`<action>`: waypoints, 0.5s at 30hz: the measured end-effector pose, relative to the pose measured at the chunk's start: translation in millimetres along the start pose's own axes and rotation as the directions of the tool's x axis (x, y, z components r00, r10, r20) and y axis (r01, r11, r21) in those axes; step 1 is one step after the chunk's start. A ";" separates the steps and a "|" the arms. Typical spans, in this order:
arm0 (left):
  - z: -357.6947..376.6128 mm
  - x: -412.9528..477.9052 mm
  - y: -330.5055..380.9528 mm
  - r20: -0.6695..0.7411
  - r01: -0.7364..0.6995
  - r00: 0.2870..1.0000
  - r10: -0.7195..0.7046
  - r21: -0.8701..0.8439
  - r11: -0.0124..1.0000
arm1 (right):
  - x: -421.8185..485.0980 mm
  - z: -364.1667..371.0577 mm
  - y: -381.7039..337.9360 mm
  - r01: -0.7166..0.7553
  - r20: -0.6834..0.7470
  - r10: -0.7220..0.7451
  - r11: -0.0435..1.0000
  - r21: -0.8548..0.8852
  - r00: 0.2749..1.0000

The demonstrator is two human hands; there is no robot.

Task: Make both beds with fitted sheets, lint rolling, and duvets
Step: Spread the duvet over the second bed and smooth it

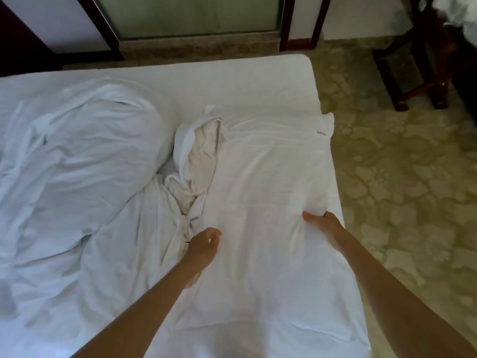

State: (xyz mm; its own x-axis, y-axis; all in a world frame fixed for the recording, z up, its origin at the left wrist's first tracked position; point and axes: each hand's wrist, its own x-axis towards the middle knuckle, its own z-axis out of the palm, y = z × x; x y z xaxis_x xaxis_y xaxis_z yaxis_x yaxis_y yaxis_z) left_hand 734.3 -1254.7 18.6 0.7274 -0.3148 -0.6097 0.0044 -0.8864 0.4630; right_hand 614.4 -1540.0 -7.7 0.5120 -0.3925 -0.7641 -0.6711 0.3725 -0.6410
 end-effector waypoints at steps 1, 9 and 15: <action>-7.2 -3.9 7.0 -0.007 -0.008 1.000 0.007 -0.020 1.000 | -9.1 6.8 -12.1 0.029 0.042 -0.027 0.999 -0.046 0.999; -97.6 -25.3 74.7 -0.084 -0.194 0.980 0.179 -0.258 0.946 | -99.4 91.6 -119.0 0.284 0.327 -0.190 0.921 -0.267 0.926; -180.4 -60.2 66.6 -0.142 -0.244 0.968 0.205 -0.356 0.902 | -162.8 204.5 -170.0 0.471 0.271 -0.398 0.827 -0.309 0.876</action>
State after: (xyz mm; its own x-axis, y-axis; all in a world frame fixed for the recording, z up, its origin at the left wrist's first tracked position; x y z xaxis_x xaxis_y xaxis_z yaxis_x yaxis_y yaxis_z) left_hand 814.6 -1233.5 202.2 0.8029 -0.4386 -0.4037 0.0713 -0.6018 0.7955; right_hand 754.8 -1367.5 210.8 0.8612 -0.2638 -0.4345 -0.4793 -0.1366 -0.8670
